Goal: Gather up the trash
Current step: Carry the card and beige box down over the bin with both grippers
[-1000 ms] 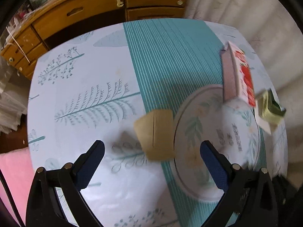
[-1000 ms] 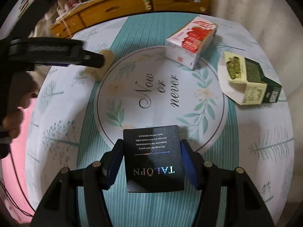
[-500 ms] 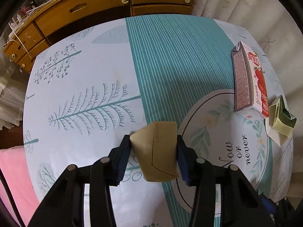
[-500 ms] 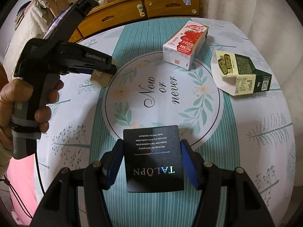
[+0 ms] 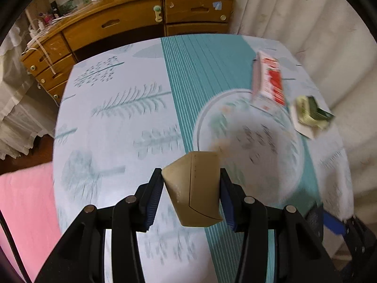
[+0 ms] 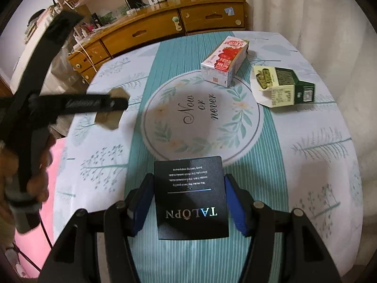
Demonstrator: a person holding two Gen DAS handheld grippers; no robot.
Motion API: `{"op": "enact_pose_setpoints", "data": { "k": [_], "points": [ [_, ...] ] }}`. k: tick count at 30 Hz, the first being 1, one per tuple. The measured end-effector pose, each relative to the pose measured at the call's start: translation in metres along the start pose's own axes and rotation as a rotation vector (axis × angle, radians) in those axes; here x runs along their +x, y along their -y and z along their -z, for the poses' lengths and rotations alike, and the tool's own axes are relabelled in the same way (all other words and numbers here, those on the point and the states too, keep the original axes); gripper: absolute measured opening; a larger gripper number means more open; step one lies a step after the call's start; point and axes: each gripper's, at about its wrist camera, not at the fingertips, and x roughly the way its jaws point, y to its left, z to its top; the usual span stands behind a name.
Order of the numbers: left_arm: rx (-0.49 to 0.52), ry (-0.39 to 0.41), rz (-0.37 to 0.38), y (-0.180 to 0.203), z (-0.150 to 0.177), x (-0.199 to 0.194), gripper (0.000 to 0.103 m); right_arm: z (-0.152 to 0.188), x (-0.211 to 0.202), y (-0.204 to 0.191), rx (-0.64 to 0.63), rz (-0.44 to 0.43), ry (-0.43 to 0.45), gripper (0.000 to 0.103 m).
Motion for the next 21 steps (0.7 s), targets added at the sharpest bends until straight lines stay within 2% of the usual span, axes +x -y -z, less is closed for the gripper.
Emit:
{"op": "enact_pose_setpoints", "data": {
  "k": [7, 17, 21],
  "points": [
    [-0.078, 0.044, 0.000, 0.020, 0.084, -0.081, 0.044, 0.037, -0.057, 0.004, -0.037, -0.058, 0.054, 0.059],
    [-0.171, 0.133, -0.049, 0.076, 0.225, -0.180, 0.044, 0.135, -0.155, 0.023, -0.167, -0.175, 0.105, 0.059],
    [-0.192, 0.130, -0.047, 0.103, 0.276, -0.204, 0.044, 0.180, -0.183, 0.029, -0.232, -0.194, 0.094, 0.059]
  ]
}}
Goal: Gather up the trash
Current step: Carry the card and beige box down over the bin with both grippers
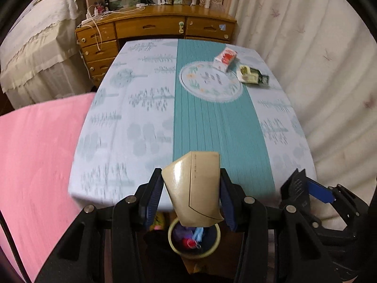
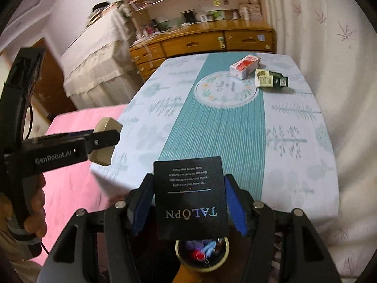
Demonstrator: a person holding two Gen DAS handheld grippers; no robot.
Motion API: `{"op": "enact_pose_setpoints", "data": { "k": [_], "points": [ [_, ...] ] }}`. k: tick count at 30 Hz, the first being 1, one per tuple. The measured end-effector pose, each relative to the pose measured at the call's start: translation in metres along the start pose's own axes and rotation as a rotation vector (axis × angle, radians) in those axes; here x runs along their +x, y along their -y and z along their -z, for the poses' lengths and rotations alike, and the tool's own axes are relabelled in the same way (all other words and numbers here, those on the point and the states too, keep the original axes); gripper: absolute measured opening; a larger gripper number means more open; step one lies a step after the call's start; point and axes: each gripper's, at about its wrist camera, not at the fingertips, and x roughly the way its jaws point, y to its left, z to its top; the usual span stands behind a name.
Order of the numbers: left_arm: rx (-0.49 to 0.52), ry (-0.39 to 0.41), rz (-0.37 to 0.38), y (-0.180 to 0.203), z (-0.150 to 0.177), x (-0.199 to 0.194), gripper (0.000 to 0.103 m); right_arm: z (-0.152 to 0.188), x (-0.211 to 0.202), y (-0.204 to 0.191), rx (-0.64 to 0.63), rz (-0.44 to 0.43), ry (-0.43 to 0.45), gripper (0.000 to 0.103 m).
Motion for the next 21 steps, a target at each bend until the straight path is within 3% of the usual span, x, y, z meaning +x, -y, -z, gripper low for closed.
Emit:
{"op": "enact_pose_setpoints", "data": {
  "k": [6, 11, 21],
  "points": [
    [0.045, -0.055, -0.007, 0.023, 0.058, -0.023, 0.044, 0.048, -0.027, -0.006, -0.001, -0.049, -0.050, 0.059],
    [0.087, -0.083, -0.011, 0.031, 0.087, -0.027, 0.044, 0.080, -0.035, -0.009, 0.037, -0.063, -0.081, 0.059],
    [0.116, -0.185, 0.018, 0.019, 0.139, 0.026, 0.045, 0.138, 0.002, -0.008, 0.127, 0.011, -0.173, 0.059]
  ]
}}
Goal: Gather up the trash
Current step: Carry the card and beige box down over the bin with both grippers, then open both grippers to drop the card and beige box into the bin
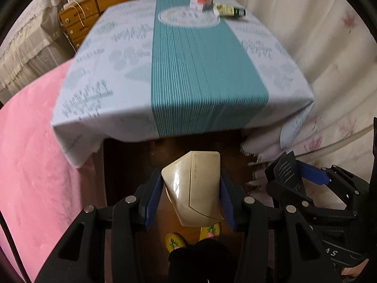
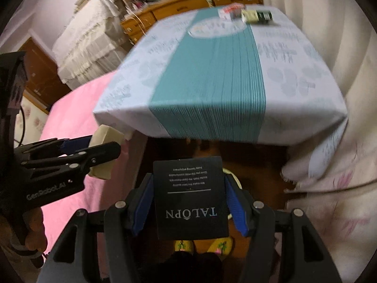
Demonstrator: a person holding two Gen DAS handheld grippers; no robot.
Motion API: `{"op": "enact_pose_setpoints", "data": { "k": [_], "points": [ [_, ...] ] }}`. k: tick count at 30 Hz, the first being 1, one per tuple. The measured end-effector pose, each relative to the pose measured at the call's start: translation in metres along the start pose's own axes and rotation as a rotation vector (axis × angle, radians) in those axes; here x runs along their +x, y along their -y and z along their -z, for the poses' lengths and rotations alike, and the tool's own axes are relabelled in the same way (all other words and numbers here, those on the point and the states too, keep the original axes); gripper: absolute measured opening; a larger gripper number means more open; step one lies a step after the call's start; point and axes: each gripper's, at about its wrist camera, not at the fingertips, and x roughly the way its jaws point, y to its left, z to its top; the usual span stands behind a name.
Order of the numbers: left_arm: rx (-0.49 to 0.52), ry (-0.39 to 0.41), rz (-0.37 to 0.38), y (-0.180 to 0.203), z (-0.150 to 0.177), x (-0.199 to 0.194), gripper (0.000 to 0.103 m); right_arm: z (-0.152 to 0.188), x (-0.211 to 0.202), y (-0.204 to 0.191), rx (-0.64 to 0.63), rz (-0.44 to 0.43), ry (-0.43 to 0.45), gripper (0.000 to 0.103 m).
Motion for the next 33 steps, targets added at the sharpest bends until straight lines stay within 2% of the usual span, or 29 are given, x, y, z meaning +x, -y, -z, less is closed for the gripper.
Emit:
{"op": "enact_pose_setpoints", "data": {
  "k": [5, 9, 20, 28, 29, 31, 33],
  "points": [
    [0.019, -0.041, 0.001, -0.008, 0.020, 0.060, 0.045, 0.028, 0.056, 0.018, 0.098, 0.074, -0.045, 0.059],
    [0.016, -0.072, 0.014, -0.015, 0.037, 0.117, 0.045, 0.051, 0.102, 0.038, 0.197, 0.095, -0.068, 0.059],
    [-0.070, -0.157, 0.061, -0.034, 0.082, 0.270, 0.045, 0.127, 0.227, 0.078, 0.359, 0.087, -0.121, 0.060],
    [-0.067, -0.188, 0.097, -0.039, 0.109, 0.335, 0.046, 0.165, 0.283, 0.102, 0.412, 0.099, -0.134, 0.060],
    [-0.069, -0.190, 0.108, -0.040, 0.110, 0.340, 0.048, 0.169, 0.290, 0.105, 0.415, 0.098, -0.133, 0.060],
    [-0.079, -0.204, 0.138, -0.043, 0.112, 0.348, 0.060, 0.172, 0.300, 0.109, 0.415, 0.099, -0.131, 0.060],
    [-0.079, -0.211, 0.137, -0.046, 0.116, 0.357, 0.091, 0.173, 0.308, 0.114, 0.416, 0.099, -0.129, 0.060]
  ]
}}
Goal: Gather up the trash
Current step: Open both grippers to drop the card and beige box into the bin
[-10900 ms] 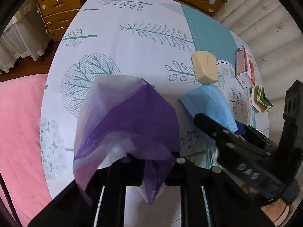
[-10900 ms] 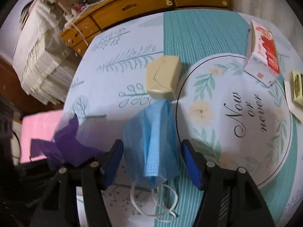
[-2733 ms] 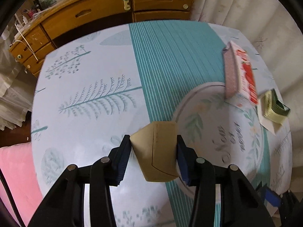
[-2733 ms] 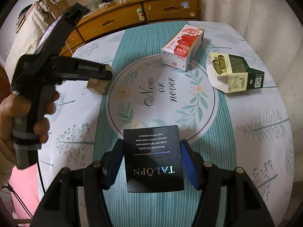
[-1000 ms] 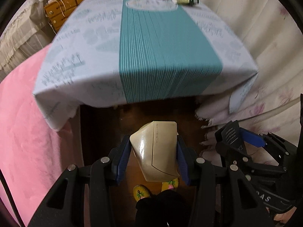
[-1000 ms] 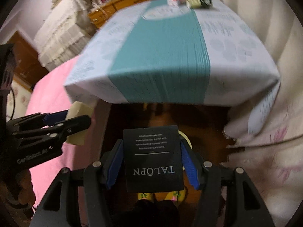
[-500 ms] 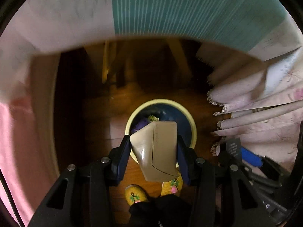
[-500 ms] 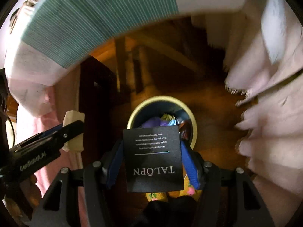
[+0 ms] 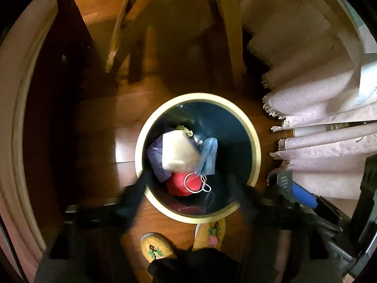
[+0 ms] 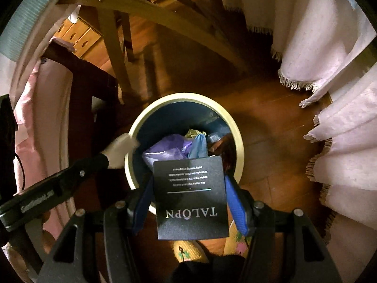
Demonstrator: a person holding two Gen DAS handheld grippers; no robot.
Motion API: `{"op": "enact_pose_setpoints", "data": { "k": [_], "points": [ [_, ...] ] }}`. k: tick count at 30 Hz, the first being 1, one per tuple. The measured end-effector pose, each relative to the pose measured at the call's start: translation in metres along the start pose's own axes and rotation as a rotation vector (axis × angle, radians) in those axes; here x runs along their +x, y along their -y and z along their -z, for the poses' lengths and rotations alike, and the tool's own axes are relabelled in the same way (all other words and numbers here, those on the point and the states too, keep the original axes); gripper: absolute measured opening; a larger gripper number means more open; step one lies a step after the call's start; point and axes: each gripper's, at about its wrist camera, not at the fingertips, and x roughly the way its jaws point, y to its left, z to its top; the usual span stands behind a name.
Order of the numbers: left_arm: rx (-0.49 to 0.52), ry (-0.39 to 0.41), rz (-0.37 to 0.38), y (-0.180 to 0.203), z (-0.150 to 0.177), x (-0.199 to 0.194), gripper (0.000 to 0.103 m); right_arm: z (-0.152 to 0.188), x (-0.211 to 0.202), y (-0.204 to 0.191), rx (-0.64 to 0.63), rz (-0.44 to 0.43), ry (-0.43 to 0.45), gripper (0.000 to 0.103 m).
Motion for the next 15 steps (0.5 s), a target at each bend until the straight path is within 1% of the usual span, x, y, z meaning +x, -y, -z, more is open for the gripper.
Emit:
{"op": "enact_pose_setpoints", "data": {
  "k": [1, 5, 8, 10, 15],
  "points": [
    [0.000, 0.006, -0.010, -0.002, 0.001, 0.002, 0.093, -0.001, 0.005, 0.002, 0.004, -0.001, 0.001, 0.060],
    [0.007, 0.021, -0.060, -0.011, 0.001, 0.007, 0.093, -0.007, 0.016, 0.001, 0.016, 0.002, 0.009, 0.060],
    [-0.012, 0.038, -0.074, -0.021, -0.001, 0.005, 0.093, -0.013, 0.023, -0.002, 0.009, 0.007, 0.009, 0.060],
    [-0.030, 0.062, -0.086, -0.028, -0.002, 0.001, 0.093, -0.016, 0.026, -0.006, 0.004, 0.006, 0.009, 0.061],
    [-0.064, 0.099, -0.106, -0.041, -0.007, -0.010, 0.093, -0.025, 0.031, -0.019, -0.019, -0.015, 0.019, 0.061]
  ]
}}
